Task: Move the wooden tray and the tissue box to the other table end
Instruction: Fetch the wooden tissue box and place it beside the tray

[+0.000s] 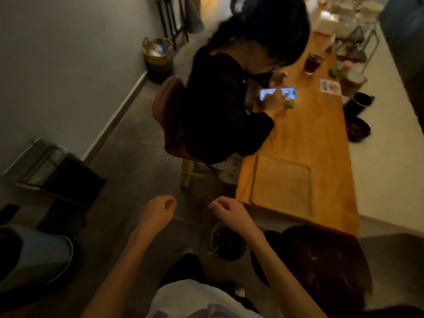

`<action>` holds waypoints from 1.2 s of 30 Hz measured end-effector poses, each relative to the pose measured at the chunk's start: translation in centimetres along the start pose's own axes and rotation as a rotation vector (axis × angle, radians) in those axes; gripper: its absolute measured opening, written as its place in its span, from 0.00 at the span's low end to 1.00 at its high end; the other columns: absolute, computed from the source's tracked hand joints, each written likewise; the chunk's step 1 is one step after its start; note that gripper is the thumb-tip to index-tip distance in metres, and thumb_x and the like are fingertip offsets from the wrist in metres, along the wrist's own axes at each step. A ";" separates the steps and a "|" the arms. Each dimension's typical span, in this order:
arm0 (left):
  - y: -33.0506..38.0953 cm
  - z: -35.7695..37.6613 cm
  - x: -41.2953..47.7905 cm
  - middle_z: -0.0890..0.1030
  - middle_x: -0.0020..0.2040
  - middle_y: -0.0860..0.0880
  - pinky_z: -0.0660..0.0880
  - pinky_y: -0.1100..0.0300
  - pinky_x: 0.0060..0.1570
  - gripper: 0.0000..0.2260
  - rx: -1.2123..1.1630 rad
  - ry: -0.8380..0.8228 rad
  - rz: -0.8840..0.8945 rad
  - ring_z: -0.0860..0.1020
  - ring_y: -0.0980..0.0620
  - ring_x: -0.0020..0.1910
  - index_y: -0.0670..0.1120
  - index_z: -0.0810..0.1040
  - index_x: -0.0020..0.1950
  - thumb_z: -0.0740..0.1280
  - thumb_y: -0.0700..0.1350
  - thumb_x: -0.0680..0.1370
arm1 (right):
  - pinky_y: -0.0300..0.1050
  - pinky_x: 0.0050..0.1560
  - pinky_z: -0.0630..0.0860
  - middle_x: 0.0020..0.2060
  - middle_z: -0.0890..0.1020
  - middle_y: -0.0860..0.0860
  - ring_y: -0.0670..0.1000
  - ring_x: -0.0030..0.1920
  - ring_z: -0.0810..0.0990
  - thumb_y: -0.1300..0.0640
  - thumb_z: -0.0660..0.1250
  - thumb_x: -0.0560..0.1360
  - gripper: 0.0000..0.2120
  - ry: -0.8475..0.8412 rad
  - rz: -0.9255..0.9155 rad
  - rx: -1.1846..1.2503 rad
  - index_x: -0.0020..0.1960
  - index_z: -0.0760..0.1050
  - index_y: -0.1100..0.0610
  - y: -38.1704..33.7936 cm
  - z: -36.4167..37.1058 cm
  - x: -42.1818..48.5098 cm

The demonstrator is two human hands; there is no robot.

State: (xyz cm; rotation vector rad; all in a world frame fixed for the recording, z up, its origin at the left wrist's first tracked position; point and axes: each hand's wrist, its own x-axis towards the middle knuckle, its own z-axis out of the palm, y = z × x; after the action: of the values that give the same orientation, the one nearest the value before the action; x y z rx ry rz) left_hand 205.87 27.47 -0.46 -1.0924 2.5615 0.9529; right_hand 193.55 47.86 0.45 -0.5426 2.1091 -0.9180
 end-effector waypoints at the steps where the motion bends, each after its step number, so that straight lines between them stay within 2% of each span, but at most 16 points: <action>1: -1.3 -1.7 0.7 0.82 0.60 0.47 0.75 0.53 0.57 0.12 0.036 -0.024 -0.020 0.79 0.44 0.59 0.50 0.82 0.61 0.67 0.49 0.79 | 0.45 0.52 0.78 0.51 0.83 0.44 0.44 0.51 0.81 0.45 0.61 0.82 0.12 -0.068 -0.006 -0.102 0.58 0.80 0.47 -1.6 1.1 1.6; 3: -3.9 -5.3 2.3 0.80 0.64 0.50 0.74 0.53 0.61 0.15 0.095 -0.016 -0.063 0.77 0.46 0.63 0.54 0.78 0.65 0.65 0.53 0.79 | 0.48 0.59 0.77 0.58 0.82 0.47 0.49 0.59 0.80 0.45 0.59 0.82 0.15 -0.128 -0.010 -0.260 0.64 0.78 0.48 -5.4 3.1 5.3; 6: -7.8 -10.7 5.8 0.79 0.65 0.51 0.74 0.51 0.60 0.16 0.109 0.089 -0.086 0.77 0.47 0.64 0.58 0.78 0.65 0.63 0.56 0.79 | 0.53 0.60 0.78 0.59 0.82 0.50 0.52 0.59 0.80 0.47 0.59 0.83 0.16 -0.103 -0.074 -0.352 0.65 0.78 0.51 -11.7 6.9 11.8; 8: -10.7 -14.6 8.4 0.79 0.64 0.49 0.75 0.50 0.60 0.16 0.088 0.154 -0.102 0.77 0.46 0.63 0.57 0.77 0.66 0.63 0.55 0.79 | 0.51 0.59 0.78 0.59 0.82 0.51 0.52 0.59 0.80 0.47 0.59 0.83 0.16 -0.052 -0.155 -0.420 0.64 0.78 0.52 -16.4 10.2 16.3; 11: -14.2 -21.0 11.3 0.78 0.65 0.48 0.74 0.52 0.59 0.16 0.060 0.226 -0.131 0.76 0.45 0.64 0.54 0.77 0.67 0.62 0.53 0.80 | 0.46 0.61 0.75 0.67 0.77 0.52 0.51 0.62 0.78 0.46 0.61 0.82 0.18 -0.003 -0.244 -0.498 0.69 0.75 0.51 -23.5 14.3 21.2; 13: -16.1 -25.3 13.1 0.78 0.65 0.48 0.74 0.52 0.60 0.16 0.035 0.257 -0.140 0.76 0.45 0.63 0.53 0.77 0.68 0.63 0.51 0.81 | 0.49 0.64 0.75 0.70 0.74 0.52 0.52 0.65 0.76 0.44 0.61 0.82 0.21 -0.012 -0.267 -0.495 0.71 0.73 0.50 -27.9 15.8 24.0; 16: -19.4 -31.2 17.8 0.78 0.65 0.48 0.74 0.52 0.60 0.16 0.039 0.310 -0.123 0.77 0.46 0.62 0.51 0.77 0.67 0.63 0.50 0.81 | 0.54 0.65 0.75 0.69 0.76 0.51 0.53 0.66 0.76 0.41 0.61 0.81 0.22 -0.008 -0.310 -0.451 0.71 0.73 0.48 -33.4 16.8 29.7; 19: -22.0 -35.8 23.9 0.79 0.64 0.47 0.74 0.53 0.61 0.15 0.076 0.314 -0.113 0.78 0.46 0.62 0.50 0.78 0.67 0.64 0.50 0.80 | 0.52 0.65 0.75 0.68 0.77 0.51 0.52 0.66 0.76 0.41 0.61 0.81 0.22 0.041 -0.349 -0.405 0.71 0.72 0.48 -37.6 17.1 35.8; 23: -23.0 -40.3 33.6 0.77 0.66 0.50 0.75 0.53 0.60 0.15 0.102 0.271 -0.055 0.77 0.47 0.62 0.54 0.78 0.66 0.65 0.51 0.80 | 0.51 0.67 0.70 0.70 0.75 0.50 0.52 0.70 0.72 0.40 0.60 0.81 0.24 0.124 -0.366 -0.428 0.73 0.70 0.48 -42.0 16.5 44.6; 27: -23.2 -45.7 45.4 0.71 0.73 0.48 0.69 0.49 0.67 0.21 0.211 0.248 -0.004 0.70 0.45 0.70 0.56 0.71 0.73 0.64 0.55 0.80 | 0.58 0.75 0.59 0.78 0.63 0.53 0.57 0.79 0.57 0.34 0.57 0.79 0.31 0.201 -0.334 -0.488 0.78 0.60 0.45 -46.1 15.6 55.4; 30: -21.5 -50.5 53.8 0.66 0.77 0.48 0.66 0.47 0.70 0.24 0.269 0.203 0.044 0.64 0.45 0.75 0.56 0.67 0.76 0.62 0.57 0.80 | 0.61 0.78 0.50 0.81 0.55 0.55 0.59 0.81 0.48 0.32 0.55 0.78 0.34 0.265 -0.289 -0.533 0.80 0.53 0.43 -50.2 13.2 62.4; 34: -19.0 -55.8 63.8 0.68 0.76 0.48 0.66 0.46 0.71 0.22 0.270 0.213 0.166 0.65 0.45 0.74 0.55 0.71 0.74 0.63 0.55 0.80 | 0.63 0.78 0.44 0.82 0.48 0.55 0.60 0.80 0.40 0.30 0.55 0.77 0.37 0.316 -0.209 -0.597 0.81 0.49 0.42 -54.6 9.0 68.6; 36: -17.5 -57.9 69.2 0.68 0.76 0.47 0.66 0.47 0.71 0.22 0.260 0.193 0.216 0.65 0.45 0.74 0.53 0.72 0.73 0.64 0.55 0.80 | 0.65 0.77 0.44 0.82 0.46 0.54 0.60 0.80 0.40 0.30 0.58 0.75 0.40 0.312 -0.141 -0.584 0.81 0.47 0.41 -56.2 6.7 72.0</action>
State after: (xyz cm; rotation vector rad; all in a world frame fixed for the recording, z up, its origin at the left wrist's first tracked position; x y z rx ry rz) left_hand 173.05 -58.04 7.51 -0.8875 2.9047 0.5544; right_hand 158.39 -36.56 5.67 -0.8960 2.6640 -0.4642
